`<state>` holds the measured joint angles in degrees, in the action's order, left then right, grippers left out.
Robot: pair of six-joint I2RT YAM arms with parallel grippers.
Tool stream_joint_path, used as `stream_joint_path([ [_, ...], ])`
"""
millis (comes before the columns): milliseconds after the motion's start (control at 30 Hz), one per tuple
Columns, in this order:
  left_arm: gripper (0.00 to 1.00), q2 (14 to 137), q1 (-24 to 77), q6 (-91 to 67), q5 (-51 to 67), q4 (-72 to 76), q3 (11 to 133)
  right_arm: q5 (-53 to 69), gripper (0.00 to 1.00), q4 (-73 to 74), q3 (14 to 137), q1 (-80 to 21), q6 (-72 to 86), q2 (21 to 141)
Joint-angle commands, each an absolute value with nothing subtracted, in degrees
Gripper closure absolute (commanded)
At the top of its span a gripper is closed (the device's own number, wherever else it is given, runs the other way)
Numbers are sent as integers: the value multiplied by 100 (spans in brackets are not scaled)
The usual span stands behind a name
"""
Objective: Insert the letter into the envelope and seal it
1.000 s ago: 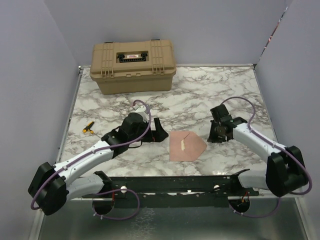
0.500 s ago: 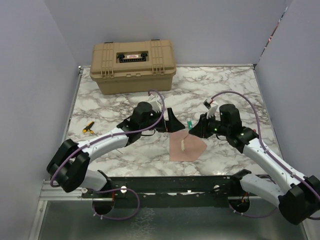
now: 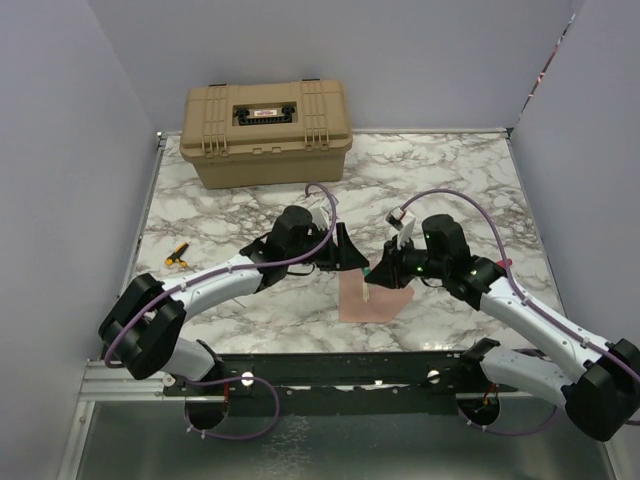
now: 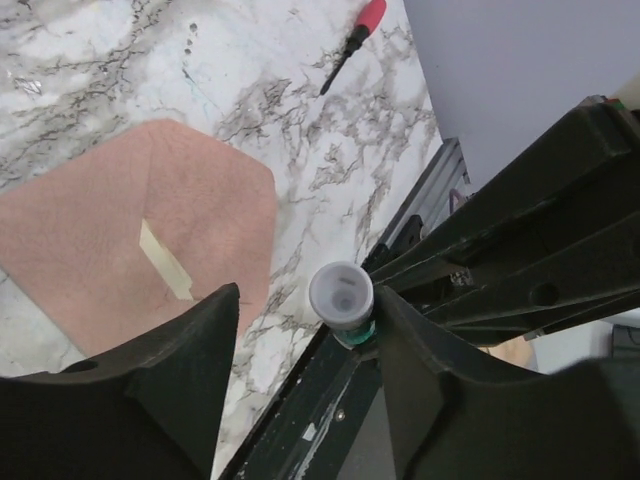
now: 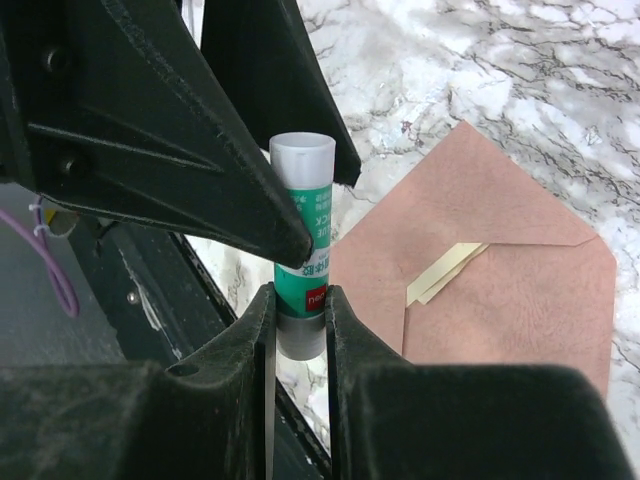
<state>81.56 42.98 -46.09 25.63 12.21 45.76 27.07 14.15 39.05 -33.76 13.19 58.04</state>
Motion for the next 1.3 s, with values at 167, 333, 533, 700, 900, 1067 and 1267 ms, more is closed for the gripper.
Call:
stream_joint_path([
  [167, 54, 8151, 4640, -5124, 2529, 1284, 4583, 3385, 99, 1560, 4110, -3602, 1015, 5592],
  [333, 95, 8286, 4649, -5108, 3002, 1270, 4772, 3209, 99, 1700, 4208, -3627, 961, 5514],
  [533, 100, 8210, 4638, -5004, 3180, 1233, 4843, 2804, 96, 1898, 4266, -3622, 1513, 5434],
  [700, 100, 8239, 4459, -5354, 3185, 1561, 4811, 2677, 68, 1227, 4020, -3625, 2416, 4966],
  [900, 100, 8013, 4145, -6136, 3165, 2117, 4623, 1974, 26, -14, 3319, -3621, 3928, 4366],
  [1067, 100, 7965, 4036, -6657, 3204, 2385, 4666, 1340, 23, -439, 3073, -3621, 4770, 4398],
  [1267, 100, 8040, 3970, -7429, 3146, 2897, 4618, 1805, 31, -1375, 2988, -3620, 5132, 4584],
])
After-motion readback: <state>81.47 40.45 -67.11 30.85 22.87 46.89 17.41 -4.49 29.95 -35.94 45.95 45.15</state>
